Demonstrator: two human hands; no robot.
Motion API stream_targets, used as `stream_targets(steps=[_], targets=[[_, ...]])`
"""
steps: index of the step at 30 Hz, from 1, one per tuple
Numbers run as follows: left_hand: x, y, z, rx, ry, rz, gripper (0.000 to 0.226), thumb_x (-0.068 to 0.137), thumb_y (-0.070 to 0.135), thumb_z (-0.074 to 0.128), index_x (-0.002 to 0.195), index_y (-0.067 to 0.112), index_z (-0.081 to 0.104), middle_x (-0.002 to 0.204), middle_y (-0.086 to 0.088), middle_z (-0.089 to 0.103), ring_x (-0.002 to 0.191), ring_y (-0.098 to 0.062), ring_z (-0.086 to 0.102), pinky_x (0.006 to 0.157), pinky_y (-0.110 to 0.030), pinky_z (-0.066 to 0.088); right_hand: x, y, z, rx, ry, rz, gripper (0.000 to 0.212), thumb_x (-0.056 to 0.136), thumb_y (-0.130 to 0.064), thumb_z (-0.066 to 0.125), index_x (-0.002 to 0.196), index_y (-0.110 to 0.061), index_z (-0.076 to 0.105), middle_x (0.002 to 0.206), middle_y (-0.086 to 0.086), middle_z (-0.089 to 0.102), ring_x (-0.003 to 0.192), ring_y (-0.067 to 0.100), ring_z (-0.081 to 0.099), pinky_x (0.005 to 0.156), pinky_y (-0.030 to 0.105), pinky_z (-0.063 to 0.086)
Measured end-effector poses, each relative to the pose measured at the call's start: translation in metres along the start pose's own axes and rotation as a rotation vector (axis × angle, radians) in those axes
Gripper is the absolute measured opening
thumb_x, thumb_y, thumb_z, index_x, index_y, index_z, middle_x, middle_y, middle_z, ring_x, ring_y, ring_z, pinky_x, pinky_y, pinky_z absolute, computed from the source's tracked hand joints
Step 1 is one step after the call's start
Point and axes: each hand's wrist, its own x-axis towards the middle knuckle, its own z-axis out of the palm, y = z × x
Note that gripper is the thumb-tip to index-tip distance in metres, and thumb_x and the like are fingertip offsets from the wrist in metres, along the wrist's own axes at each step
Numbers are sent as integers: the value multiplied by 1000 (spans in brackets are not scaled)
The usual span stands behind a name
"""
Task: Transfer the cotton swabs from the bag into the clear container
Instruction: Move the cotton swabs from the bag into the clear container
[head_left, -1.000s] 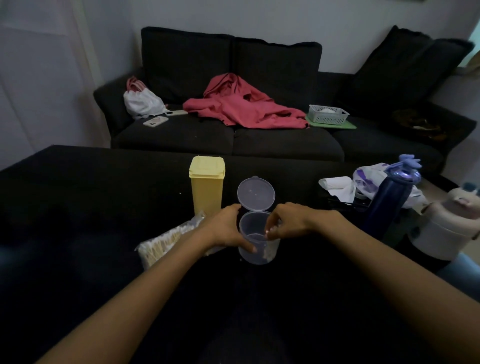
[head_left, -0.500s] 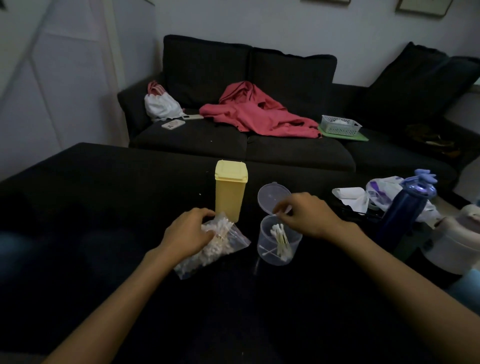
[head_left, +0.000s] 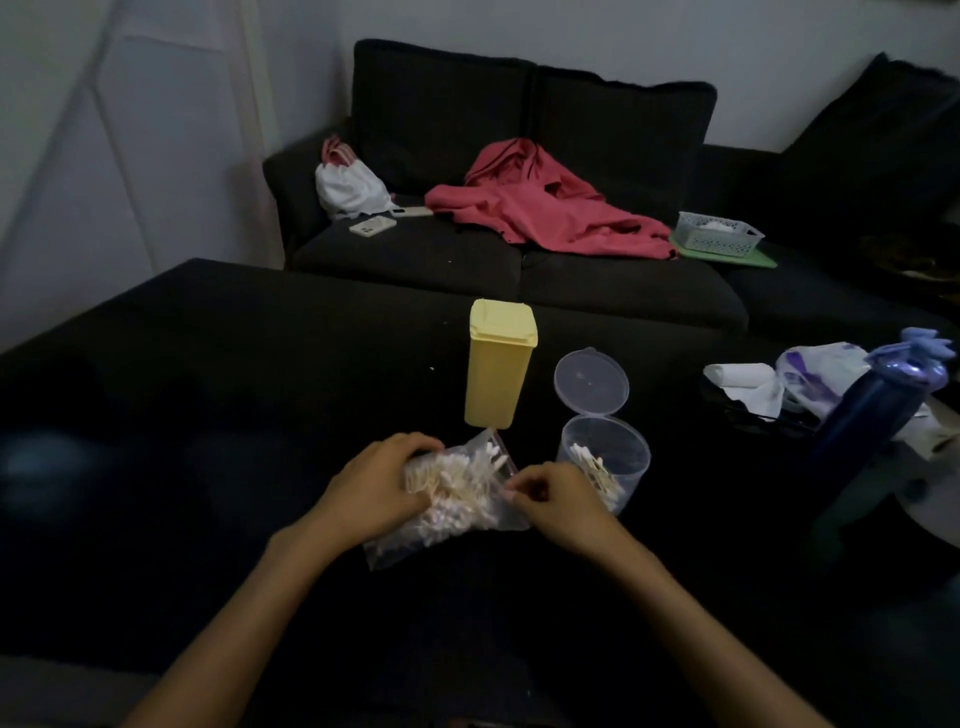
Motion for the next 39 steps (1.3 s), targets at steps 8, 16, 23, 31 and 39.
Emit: stream_targets(steps=[8, 16, 23, 31, 39], targets=[[-3, 19, 7, 176, -132, -9, 70, 69, 40, 71, 132, 25, 46, 125, 1, 54, 113, -18, 52, 91, -32, 45, -6, 5, -28, 337, -203, 145, 24, 99, -15, 43, 105, -9, 66, 75, -1, 69, 61, 2, 58, 54, 9, 43], [-2, 20, 20, 45, -61, 134, 80, 67, 43, 74, 137, 43, 36, 114, 22, 44, 110, -2, 45, 90, -32, 44, -12, 10, -14, 199, -201, 211, 39, 92, -10, 50, 55, -18, 53, 46, -5, 53, 43, 4, 47, 41, 11, 37], [-8, 25, 24, -85, -16, 164, 79, 63, 42, 78, 133, 46, 41, 122, 24, 49, 111, 0, 48, 94, -34, 46, -11, 10, -11, 193, -171, 146, 16, 85, -8, 58, 70, -10, 62, 66, 1, 58, 57, 7, 51, 54, 17, 43], [-10, 31, 26, -168, -41, 205, 86, 51, 61, 60, 133, 42, 45, 116, 26, 49, 108, 2, 50, 93, -35, 49, -12, 10, -5, 314, -142, 152, 14, 79, -4, 64, 67, -11, 63, 63, 1, 62, 55, 5, 56, 53, 15, 46], [-6, 23, 19, -266, -9, 189, 81, 63, 29, 84, 135, 33, 47, 127, 13, 54, 113, 3, 52, 99, -27, 48, -10, 11, -10, 333, -89, 194, 27, 83, -17, 67, 58, -13, 58, 55, -4, 56, 48, 2, 48, 45, 11, 38]])
